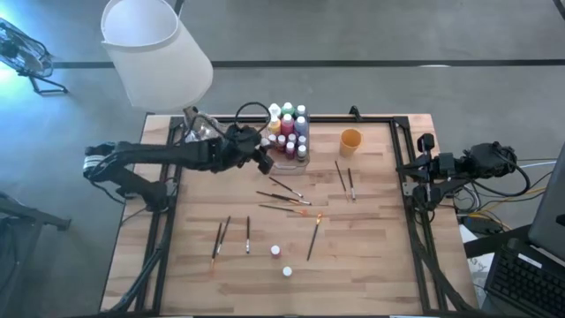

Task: Pick & Place Paint Supplies
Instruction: Put the small black paint bottle into the bin

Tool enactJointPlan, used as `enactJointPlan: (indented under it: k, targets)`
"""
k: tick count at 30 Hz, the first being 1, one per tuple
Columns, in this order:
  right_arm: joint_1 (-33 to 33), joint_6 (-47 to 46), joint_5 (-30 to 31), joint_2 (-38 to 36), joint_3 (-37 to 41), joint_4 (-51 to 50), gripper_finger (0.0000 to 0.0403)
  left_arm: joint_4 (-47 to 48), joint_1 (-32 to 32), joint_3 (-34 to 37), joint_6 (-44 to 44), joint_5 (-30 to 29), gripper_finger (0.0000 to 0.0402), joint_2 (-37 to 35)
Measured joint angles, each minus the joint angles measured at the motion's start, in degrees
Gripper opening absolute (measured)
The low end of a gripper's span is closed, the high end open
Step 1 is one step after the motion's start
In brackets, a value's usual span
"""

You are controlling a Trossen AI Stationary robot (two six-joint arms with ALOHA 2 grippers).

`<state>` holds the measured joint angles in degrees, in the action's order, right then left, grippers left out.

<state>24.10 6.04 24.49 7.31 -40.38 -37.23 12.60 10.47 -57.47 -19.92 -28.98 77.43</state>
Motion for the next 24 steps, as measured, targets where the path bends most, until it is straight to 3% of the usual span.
enactJointPlan:
  k: [24]
  targets:
    - [0.00,0.00,0.00,0.02,0.00,0.00,0.0008,0.14,3.57,-11.46,0.74,4.08,0.0124,22.51]
